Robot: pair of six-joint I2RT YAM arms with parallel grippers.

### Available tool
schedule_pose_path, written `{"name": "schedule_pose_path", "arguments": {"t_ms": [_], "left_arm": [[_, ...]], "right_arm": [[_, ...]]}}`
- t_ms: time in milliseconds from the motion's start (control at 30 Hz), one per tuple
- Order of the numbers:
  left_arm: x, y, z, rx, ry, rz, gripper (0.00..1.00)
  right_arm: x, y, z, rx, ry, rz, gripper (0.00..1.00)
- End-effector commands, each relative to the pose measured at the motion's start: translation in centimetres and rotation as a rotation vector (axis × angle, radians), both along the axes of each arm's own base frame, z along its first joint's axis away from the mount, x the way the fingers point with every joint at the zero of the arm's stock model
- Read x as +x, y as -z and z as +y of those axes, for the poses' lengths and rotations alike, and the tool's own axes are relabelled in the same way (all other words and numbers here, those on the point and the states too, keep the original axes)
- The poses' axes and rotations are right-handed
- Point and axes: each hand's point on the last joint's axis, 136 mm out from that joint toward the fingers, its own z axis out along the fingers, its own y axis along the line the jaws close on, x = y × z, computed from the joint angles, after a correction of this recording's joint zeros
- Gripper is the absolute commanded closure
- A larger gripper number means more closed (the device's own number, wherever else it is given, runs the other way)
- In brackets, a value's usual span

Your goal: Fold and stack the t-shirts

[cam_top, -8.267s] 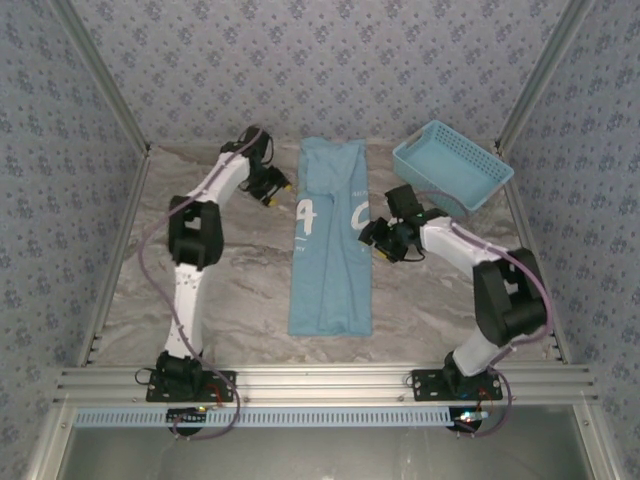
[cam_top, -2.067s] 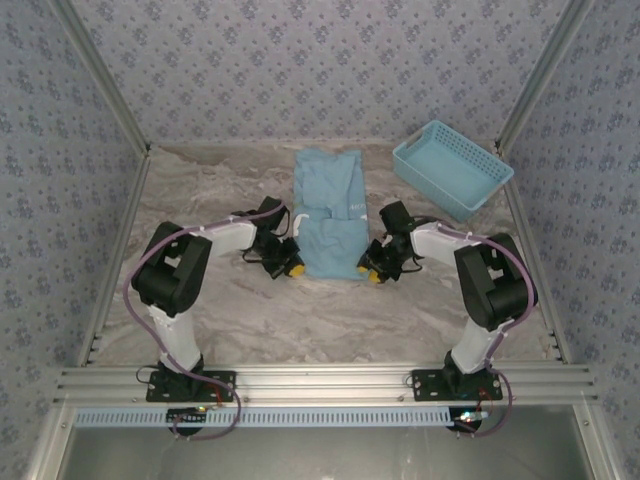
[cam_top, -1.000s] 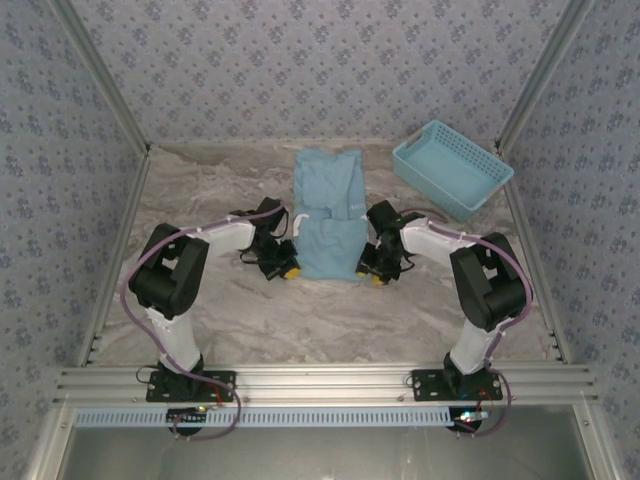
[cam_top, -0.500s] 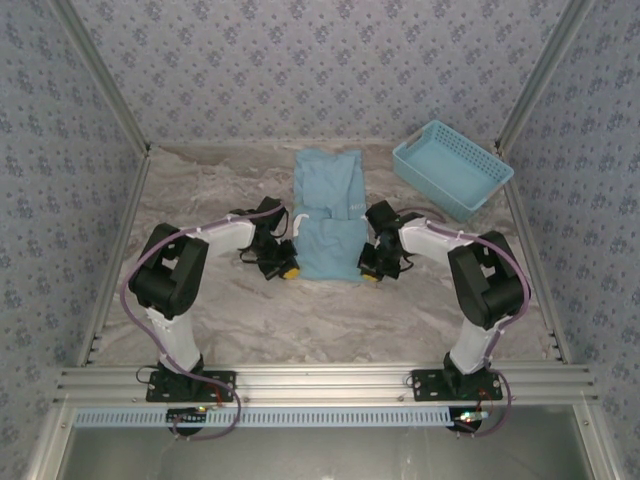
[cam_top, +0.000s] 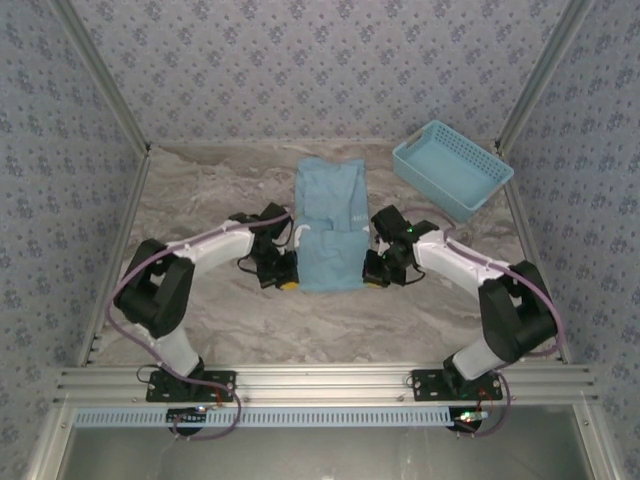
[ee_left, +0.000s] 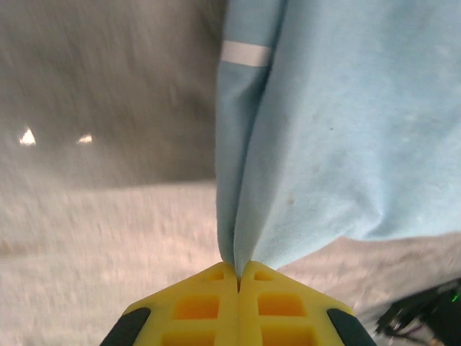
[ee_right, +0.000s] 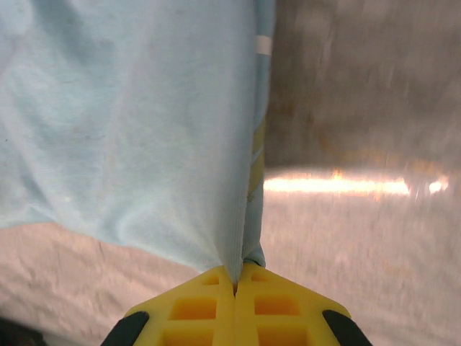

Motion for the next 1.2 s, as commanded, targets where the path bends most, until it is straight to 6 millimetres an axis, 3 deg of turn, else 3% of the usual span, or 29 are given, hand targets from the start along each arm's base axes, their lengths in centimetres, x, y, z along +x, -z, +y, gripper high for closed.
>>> {"name": "schedule_pose_path", "arguments": {"t_ms": [0, 300, 367, 500, 600, 733, 767, 967, 1167], "left_arm": [[-5.1, -1.3, 1.1, 0.009, 0.056, 0.056, 1.00], [-11.0, -7.8, 0.4, -0.181, 0.117, -0.054, 1.00], [-11.5, -9.7, -0.2, -0.246, 0.125, -0.094, 1.00], [-10.5, -13.3, -0.5, -0.323, 0.082, -0.196, 1.00], [-8.9, -14.7, -0.4, -0.323, 0.027, -0.246, 1.00], [-6.0, -15.1, 0.0, -0.312, -0.076, -0.280, 1.00], [-4.5, -15.2, 0.2, -0.312, -0.122, -0.285, 1.00], [1.5, -15.5, 0.5, -0.285, -0.230, -0.275, 1.00], [7.7, -13.9, 0.9, -0.246, -0.304, -0.222, 1.00]], "right_arm": [[-5.5, -0.8, -0.6, -0.001, -0.065, 0.126, 1.00], [-11.4, -6.1, -0.6, 0.128, -0.057, 0.178, 1.00], [-11.8, -7.8, -0.3, 0.159, -0.030, 0.167, 1.00], [-11.5, -11.1, 0.0, 0.203, 0.015, 0.138, 1.00], [-9.8, -12.5, 0.5, 0.219, 0.042, 0.105, 1.00], [-7.0, -13.0, 1.4, 0.221, 0.058, 0.086, 1.00], [-6.1, -13.1, 1.5, 0.220, 0.067, 0.076, 1.00], [0.2, -13.8, 2.1, 0.221, 0.095, 0.032, 1.00], [8.0, -11.8, 1.9, 0.246, 0.173, 0.013, 1.00]]}}
